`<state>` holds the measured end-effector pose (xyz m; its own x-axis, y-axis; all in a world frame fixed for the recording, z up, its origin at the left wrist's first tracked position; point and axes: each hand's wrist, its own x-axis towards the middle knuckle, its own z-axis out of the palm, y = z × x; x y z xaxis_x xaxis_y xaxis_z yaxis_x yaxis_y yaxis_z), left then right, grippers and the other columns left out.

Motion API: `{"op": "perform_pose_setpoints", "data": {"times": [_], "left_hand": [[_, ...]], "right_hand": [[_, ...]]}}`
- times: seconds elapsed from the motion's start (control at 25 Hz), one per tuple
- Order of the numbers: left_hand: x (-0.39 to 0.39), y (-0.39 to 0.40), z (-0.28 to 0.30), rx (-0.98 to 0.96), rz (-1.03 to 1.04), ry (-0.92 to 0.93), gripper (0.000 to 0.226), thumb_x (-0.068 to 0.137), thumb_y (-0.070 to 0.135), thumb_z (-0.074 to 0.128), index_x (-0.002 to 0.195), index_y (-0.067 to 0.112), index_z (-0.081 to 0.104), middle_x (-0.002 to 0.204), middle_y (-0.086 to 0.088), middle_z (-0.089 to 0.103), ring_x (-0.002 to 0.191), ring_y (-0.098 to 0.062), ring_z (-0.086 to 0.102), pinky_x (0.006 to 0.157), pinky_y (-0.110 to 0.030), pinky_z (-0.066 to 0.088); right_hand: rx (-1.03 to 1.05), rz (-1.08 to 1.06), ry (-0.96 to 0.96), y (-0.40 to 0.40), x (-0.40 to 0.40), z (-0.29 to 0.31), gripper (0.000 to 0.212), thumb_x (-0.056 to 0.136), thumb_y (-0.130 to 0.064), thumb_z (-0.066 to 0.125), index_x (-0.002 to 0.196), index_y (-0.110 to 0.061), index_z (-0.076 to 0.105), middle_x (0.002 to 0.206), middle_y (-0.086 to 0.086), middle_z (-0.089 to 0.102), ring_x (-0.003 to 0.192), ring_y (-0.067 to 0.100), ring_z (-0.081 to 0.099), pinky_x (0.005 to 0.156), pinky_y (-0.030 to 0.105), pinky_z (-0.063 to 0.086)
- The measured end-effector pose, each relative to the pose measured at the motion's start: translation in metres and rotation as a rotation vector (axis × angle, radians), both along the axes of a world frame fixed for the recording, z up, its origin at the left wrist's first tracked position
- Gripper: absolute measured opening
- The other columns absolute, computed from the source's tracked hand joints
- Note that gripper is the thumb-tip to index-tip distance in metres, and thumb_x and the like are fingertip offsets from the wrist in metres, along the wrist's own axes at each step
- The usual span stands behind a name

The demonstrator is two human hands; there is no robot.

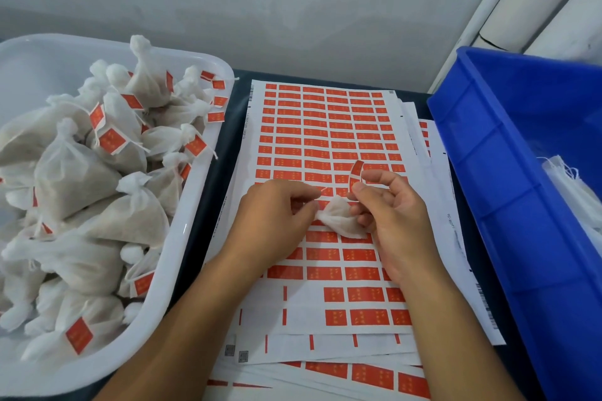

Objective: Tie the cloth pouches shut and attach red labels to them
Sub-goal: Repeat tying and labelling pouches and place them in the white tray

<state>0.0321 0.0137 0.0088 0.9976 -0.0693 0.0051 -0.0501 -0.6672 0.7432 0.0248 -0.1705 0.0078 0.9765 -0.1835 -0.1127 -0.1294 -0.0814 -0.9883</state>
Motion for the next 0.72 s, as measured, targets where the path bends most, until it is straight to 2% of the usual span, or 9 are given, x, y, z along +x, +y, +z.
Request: {"op": "perform_pose_setpoints", "data": {"times": [0.12,0.24,0.48,0.6,0.72], "left_hand": [[-0.0004,-0.0037,-0.0005,-0.193,0.086,-0.030,0.019,0.093,0.033,0.074,0.111,0.040,0.074,0.096,0.032,0.067,0.084,0.006,0.068,0.073,-0.006,0.051],[-0.0004,-0.0063,-0.0002,-0.379,0.143,-0.035,0.014,0.091,0.025,0.077,0.095,0.038,0.072,0.088,0.027,0.071,0.088,0.010,0.068,0.070,-0.004,0.052],[-0.0028,-0.0081,0.0041,-0.451,0.113,-0.083,0.025,0.098,0.015,0.066,0.093,0.039,0.069,0.097,0.033,0.068,0.096,0.009,0.065,0.074,-0.002,0.051],[-0.0030,-0.0065,0.0056,-0.480,0.100,-0.022,0.028,0.101,0.017,0.062,0.092,0.041,0.073,0.096,0.035,0.069,0.097,0.012,0.064,0.071,0.001,0.047],[-0.0016,-0.0052,0.0049,-0.548,0.110,0.055,0.021,0.099,0.022,0.066,0.097,0.042,0.073,0.096,0.036,0.069,0.095,0.014,0.065,0.064,0.001,0.047]], "right_hand": [[-0.023,0.011,0.000,0.0009,-0.0007,0.0005,0.018,0.094,-0.043,0.071,0.110,-0.043,0.065,0.088,-0.010,0.078,0.082,0.010,0.076,0.068,0.023,0.061],[-0.044,0.031,0.001,0.0028,-0.0016,0.0005,0.017,0.095,-0.040,0.070,0.111,-0.041,0.066,0.087,-0.010,0.077,0.082,0.009,0.075,0.067,0.022,0.060],[-0.021,0.068,0.000,0.0029,-0.0036,0.0022,0.007,0.098,-0.033,0.068,0.103,-0.037,0.068,0.087,-0.007,0.077,0.081,0.014,0.075,0.069,0.024,0.061],[-0.009,0.077,-0.014,0.0030,-0.0042,0.0057,0.011,0.100,-0.031,0.065,0.095,-0.039,0.069,0.085,-0.005,0.076,0.079,0.015,0.075,0.069,0.025,0.061],[0.010,0.098,-0.026,0.0018,-0.0047,0.0074,0.014,0.102,-0.029,0.061,0.093,-0.037,0.069,0.085,-0.002,0.074,0.079,0.020,0.073,0.075,0.034,0.064]]}}
